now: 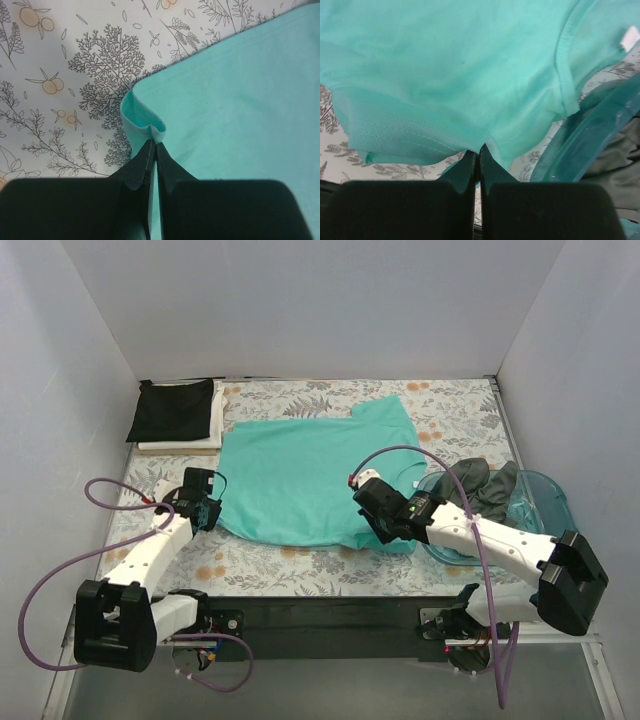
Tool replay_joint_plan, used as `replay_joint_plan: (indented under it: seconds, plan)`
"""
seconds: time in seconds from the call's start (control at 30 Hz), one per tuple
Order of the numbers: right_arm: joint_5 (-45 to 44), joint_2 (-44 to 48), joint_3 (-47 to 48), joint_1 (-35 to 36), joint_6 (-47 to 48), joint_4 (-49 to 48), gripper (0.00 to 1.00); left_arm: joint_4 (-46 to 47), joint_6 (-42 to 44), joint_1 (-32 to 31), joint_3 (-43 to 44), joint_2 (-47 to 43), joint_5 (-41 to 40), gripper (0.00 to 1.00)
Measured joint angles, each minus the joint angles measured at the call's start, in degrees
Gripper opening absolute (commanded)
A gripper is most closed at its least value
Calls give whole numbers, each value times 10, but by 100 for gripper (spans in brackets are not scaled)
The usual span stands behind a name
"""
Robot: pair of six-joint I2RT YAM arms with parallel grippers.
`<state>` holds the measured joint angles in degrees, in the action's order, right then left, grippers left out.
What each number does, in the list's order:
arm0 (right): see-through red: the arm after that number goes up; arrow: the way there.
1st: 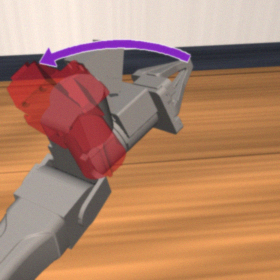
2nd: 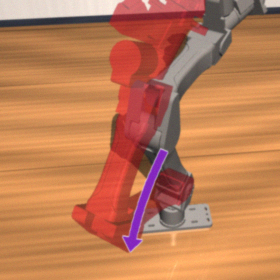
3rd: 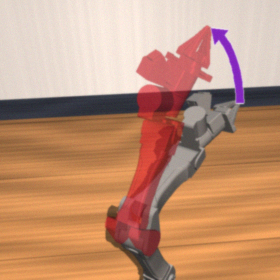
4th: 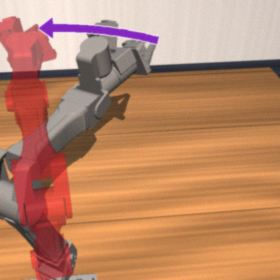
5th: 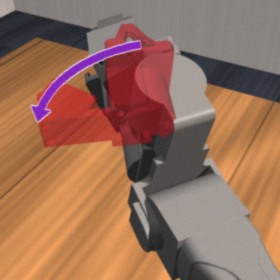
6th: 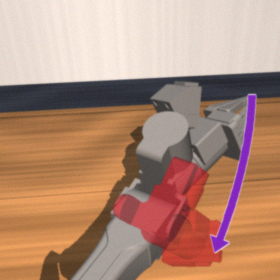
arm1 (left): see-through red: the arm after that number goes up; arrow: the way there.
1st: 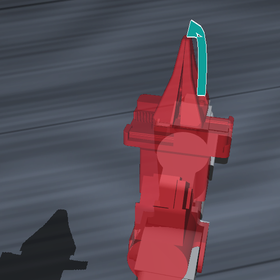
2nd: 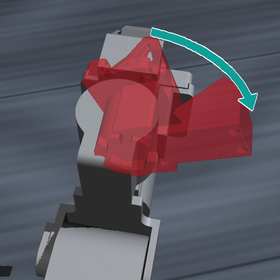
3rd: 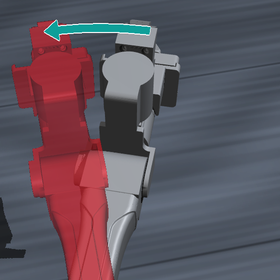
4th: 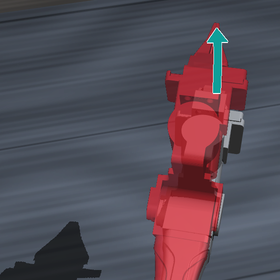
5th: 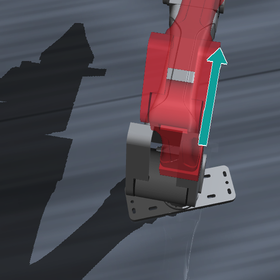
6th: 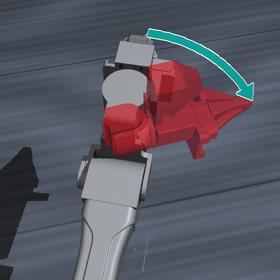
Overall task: Fold and stack the t-shirts
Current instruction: Fold the tshirt
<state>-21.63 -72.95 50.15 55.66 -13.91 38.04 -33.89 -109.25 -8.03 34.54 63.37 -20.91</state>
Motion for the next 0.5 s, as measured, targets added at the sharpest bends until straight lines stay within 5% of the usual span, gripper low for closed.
replay_joint_plan:
  seconds: [0.5]
  plan:
    - [-41, -73, 86, -108, 84, -23, 1, 22, 14, 0, 101, 113, -31, 0]
